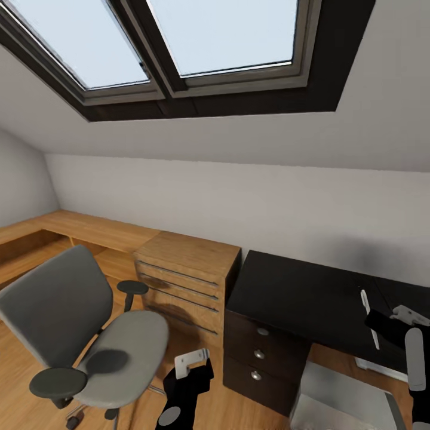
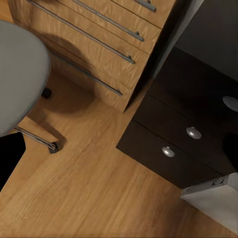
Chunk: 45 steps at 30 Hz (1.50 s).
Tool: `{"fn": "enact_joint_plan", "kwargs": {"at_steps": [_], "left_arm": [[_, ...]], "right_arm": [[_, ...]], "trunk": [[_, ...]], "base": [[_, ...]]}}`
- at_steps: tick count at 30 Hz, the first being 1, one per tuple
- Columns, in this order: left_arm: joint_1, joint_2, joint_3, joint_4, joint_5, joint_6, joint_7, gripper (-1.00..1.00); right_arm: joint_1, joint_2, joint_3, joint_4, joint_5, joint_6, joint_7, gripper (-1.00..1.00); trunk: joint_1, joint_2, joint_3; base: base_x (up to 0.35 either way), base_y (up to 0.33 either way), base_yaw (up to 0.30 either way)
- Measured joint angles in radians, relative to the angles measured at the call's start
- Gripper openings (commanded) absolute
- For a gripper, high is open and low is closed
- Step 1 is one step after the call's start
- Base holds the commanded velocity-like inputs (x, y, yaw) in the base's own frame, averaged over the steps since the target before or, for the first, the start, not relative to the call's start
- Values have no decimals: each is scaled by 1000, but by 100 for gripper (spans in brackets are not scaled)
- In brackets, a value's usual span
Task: In the bedroom, organize the workspace by keeping the computer under the desk, ensuring the monitor is on the desk, placing the keyboard on the desk next to the monitor, placing the mouse on the desk next to the keyboard, moving the folder from the swivel chair onto the desk next to the mouse, stacking the notebook on top of the folder with the pen on top of the notebook, and positioning the swivel chair next to the desk.
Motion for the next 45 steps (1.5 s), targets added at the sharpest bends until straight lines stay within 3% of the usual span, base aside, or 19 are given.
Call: {"fn": "enact_joint_plan", "kwargs": {"at_steps": [9, 10, 16, 32, 40, 45], "left_arm": [[0, 0, -11, 1, -1, -2, 4, 100], [0, 1, -11, 1, -2, -2, 4, 100], [0, 1, -11, 2, -3, -3, 5, 100], [0, 1, -11, 2, -1, -3, 6, 100], [0, 0, -13, 5, 3, -2, 1, 100], [0, -6, -28, 45, 3, -1, 0, 100]], "right_arm": [[0, -1, -28, 3, 1, -6, -2, -100], [0, -1, -99, 3, 12, -6, -2, -100], [0, -4, -170, 4, 1, -7, -1, -100], [0, -15, -185, 87, 1, -67, -3, -100], [0, -16, -183, 86, 1, -72, 2, -100], [0, -30, -181, 86, 5, -97, 4, -100]], "trunk": [[0, 0, 1], [0, 0, 1], [0, 0, 2], [0, 0, 2], [0, 0, 2], [0, 0, 2]], "base": [[-1, 0, -131], [0, 0, -271], [0, 0, -274], [0, 0, -267], [0, 0, -60], [0, 0, -4]]}}
